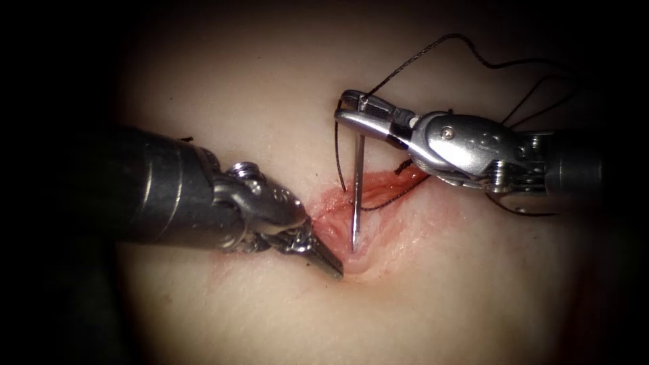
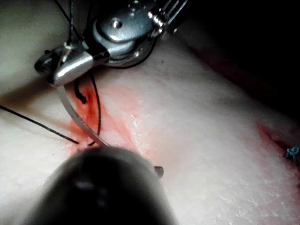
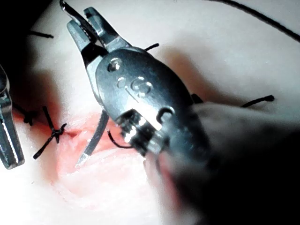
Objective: Wound Closure
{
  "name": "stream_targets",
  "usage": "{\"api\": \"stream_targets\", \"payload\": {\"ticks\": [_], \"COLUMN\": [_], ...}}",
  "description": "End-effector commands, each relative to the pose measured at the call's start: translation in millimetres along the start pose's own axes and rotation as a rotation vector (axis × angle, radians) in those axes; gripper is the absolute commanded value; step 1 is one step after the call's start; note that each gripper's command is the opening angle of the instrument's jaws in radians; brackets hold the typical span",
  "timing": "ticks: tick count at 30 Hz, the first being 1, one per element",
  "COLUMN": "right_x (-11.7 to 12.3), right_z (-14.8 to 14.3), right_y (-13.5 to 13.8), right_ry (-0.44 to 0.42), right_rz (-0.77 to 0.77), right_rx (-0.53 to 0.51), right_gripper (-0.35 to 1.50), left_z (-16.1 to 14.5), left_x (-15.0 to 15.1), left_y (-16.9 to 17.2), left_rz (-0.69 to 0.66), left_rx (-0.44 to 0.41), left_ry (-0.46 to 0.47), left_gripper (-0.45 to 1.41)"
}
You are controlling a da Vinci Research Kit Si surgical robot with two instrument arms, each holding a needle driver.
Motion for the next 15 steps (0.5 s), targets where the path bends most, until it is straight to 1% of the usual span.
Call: {"api": "stream_targets", "payload": {"ticks": [1,2,3,4,6,7,10,11,13,15], "right_x": [-0.2,-0.1,0.4,0.4,1.4,2.2,4.4,4.9,6.0,6.6], "right_z": [0.9,0.9,1.2,1.2,1.4,1.4,1.4,1.5,1.5,1.3], "right_y": [0.2,0.3,0.5,0.5,0.9,1.2,2.2,2.4,2.7,2.9], "right_ry": [0.005,0.011,0.031,0.031,0.065,0.084,0.118,0.130,0.160,0.170], "right_rz": [0.000,0.002,0.008,0.008,0.008,-0.018,-0.016,-0.027,-0.039,-0.050], "right_rx": [-0.001,-0.003,-0.011,-0.011,-0.007,-0.013,-0.036,-0.043,-0.051,-0.051], "right_gripper": [-0.35,-0.35,-0.35,-0.35,-0.35,-0.35,-0.35,-0.35,-0.35,-0.35], "left_z": [0.0,-0.3,-0.7,-0.7,-0.8,-0.8,-0.8,-0.7,-0.5,-0.2], "left_x": [-0.1,-0.1,-0.3,-0.3,-0.5,-0.6,-0.5,-0.3,0.1,0.5], "left_y": [-0.2,-0.2,-0.6,-0.6,-1.0,-1.3,-1.9,-2.1,-2.2,-2.3], "left_rz": [0.046,0.071,0.132,0.132,0.141,0.154,0.224,0.275,0.330,0.378], "left_rx": [-0.005,-0.008,0.014,0.014,0.033,0.057,0.127,0.161,0.211,0.266], "left_ry": [-0.003,-0.005,-0.025,-0.025,-0.039,-0.040,-0.060,-0.080,-0.101,-0.116], "left_gripper": [0.34,0.47,0.61,0.61,0.62,0.62,0.62,0.62,0.66,0.69]}}
